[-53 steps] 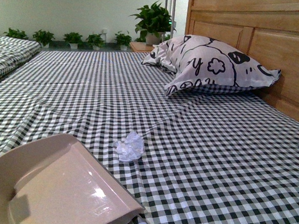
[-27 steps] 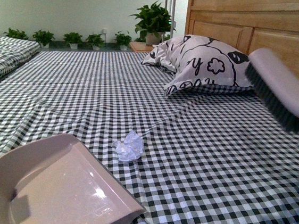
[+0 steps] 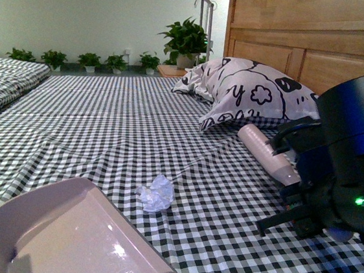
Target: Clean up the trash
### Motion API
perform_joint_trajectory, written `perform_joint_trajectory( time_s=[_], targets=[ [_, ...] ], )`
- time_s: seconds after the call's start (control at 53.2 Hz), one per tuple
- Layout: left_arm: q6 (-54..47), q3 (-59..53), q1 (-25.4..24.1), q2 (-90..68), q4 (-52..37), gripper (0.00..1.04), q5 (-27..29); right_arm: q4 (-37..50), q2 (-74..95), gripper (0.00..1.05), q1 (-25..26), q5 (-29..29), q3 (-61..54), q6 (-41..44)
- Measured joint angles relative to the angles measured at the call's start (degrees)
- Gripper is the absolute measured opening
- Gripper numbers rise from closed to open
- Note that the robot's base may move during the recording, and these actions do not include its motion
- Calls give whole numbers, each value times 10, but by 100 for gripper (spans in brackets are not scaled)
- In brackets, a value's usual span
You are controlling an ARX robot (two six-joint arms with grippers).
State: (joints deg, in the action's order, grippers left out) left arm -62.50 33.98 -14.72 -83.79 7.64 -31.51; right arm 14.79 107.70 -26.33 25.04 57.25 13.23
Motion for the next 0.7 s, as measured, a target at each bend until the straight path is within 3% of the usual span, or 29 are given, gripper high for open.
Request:
perform_joint_trajectory(
  time_s=[0.075,0.226,0.414,0.583,0.695],
  targets=[
    [0,0,0,0,0,27,0,-6,23,20,-13,-2,8,10],
    [-1,0,0,0,0,27,0,-62,36,20,-54,-57,9,16],
    [-1,0,0,0,0,27,0,-150,-32,20,-89,-231,-5,30],
    [-1,0,0,0,0,27,0,-196,-122,20,-89,-364,-15,40],
    [-1,0,0,0,0,27,0,-210,-186,20,-60,-399,-14,51]
  ],
)
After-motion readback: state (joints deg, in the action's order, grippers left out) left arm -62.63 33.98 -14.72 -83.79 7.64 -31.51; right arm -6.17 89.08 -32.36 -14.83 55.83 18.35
